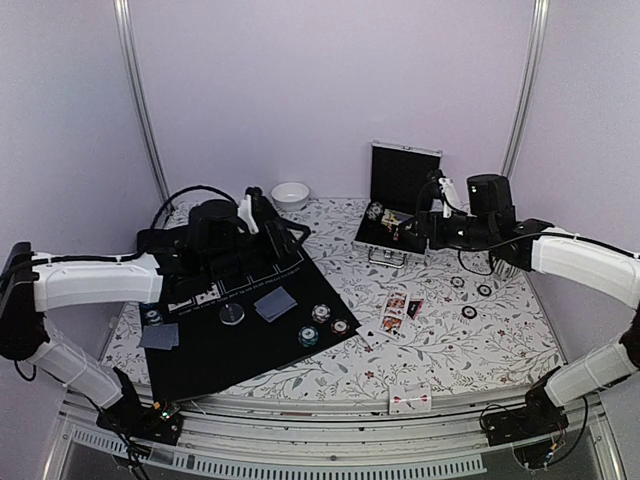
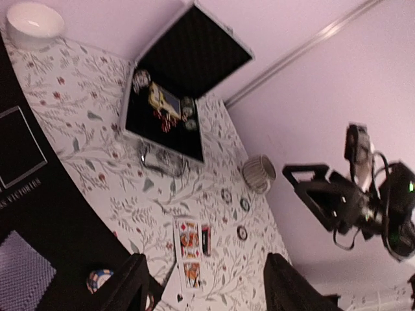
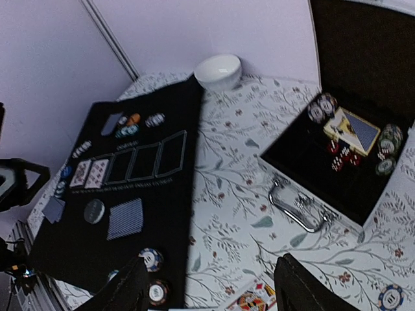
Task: Distribute texas hold em gaming equipment
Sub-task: Pick up the poker card from the center of the board.
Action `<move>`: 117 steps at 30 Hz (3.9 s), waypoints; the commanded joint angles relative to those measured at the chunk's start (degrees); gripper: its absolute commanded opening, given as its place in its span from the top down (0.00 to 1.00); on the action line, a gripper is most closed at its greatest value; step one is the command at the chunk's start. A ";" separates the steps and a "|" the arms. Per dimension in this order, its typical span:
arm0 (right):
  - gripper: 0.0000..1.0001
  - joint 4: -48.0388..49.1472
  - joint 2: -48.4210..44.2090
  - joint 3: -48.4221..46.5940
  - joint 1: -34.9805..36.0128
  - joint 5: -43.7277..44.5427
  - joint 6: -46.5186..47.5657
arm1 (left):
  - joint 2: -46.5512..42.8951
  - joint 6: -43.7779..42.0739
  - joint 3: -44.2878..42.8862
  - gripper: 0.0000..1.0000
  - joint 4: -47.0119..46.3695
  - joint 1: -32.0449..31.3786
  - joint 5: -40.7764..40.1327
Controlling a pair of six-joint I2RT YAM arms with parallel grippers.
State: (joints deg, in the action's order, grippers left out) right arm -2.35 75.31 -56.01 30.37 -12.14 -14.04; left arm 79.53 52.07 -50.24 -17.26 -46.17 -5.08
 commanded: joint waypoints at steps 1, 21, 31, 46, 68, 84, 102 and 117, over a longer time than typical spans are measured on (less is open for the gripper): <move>0.34 -11.59 8.19 -3.14 -2.12 0.12 2.24 | 7.97 -5.68 -2.99 0.36 6.14 -6.71 10.65; 0.51 -20.21 35.81 -16.25 -2.29 -3.79 20.45 | 29.99 10.56 -8.15 0.21 -0.81 -16.53 11.62; 0.53 -20.25 36.41 -15.10 -2.16 -4.03 20.47 | 32.54 12.08 -11.41 0.21 1.63 -17.95 11.98; 0.54 -20.41 35.52 -11.97 -0.65 -3.52 20.13 | 38.64 17.69 -11.80 0.19 -1.88 -17.24 15.03; 0.56 -17.00 28.96 -4.40 0.13 -10.27 13.20 | 44.94 17.11 -15.21 0.34 -14.37 -18.50 6.83; 0.63 -12.57 26.35 -1.43 -1.37 -13.79 5.88 | 48.87 15.09 -18.55 0.56 -17.69 -17.96 4.67; 0.63 -12.96 6.35 -1.68 -3.94 -12.98 4.35 | 39.89 -5.19 -21.81 1.00 -7.89 -18.40 1.22; 0.40 -17.80 -16.02 -9.47 -6.45 -21.19 -0.92 | 22.06 -128.86 -8.66 1.00 -37.49 -36.82 -38.49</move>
State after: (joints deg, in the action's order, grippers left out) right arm -16.99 60.86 -63.53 23.97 -28.21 -12.47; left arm 96.40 -26.63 -66.76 -34.70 -81.21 -29.58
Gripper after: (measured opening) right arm 0.571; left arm 0.008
